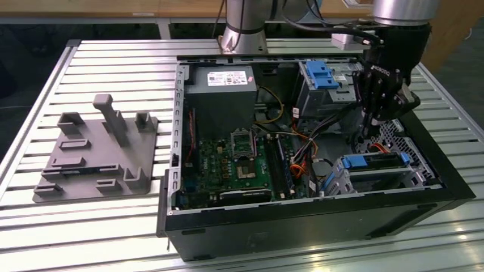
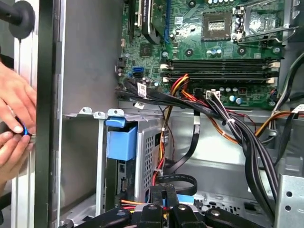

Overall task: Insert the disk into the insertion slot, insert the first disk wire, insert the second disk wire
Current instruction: 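Insert the second disk wire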

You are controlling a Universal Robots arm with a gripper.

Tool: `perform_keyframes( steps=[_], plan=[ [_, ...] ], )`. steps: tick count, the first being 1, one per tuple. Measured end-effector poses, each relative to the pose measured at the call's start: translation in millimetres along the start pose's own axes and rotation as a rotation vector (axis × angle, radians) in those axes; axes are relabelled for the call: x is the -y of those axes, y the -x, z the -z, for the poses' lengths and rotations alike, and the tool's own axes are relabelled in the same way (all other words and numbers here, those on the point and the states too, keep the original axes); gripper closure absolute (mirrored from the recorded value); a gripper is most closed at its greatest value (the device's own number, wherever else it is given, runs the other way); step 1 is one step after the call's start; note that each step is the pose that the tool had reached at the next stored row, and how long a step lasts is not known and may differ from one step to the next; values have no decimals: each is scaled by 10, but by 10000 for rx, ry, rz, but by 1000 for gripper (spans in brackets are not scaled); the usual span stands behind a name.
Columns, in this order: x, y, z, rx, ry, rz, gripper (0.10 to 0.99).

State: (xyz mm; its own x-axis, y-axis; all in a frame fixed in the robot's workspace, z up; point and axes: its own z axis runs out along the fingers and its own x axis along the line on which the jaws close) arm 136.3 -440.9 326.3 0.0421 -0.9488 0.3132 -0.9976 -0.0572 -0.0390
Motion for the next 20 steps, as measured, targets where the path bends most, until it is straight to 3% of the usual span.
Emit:
perform_keyframes(
  steps=[4,7,20],
  plan=[
    [3,-42,77,57,-20,48,937],
    [1,-73,72,259,-59,35,937],
    [-9,-230,23,1872,-218,-89,937]
  ],
)
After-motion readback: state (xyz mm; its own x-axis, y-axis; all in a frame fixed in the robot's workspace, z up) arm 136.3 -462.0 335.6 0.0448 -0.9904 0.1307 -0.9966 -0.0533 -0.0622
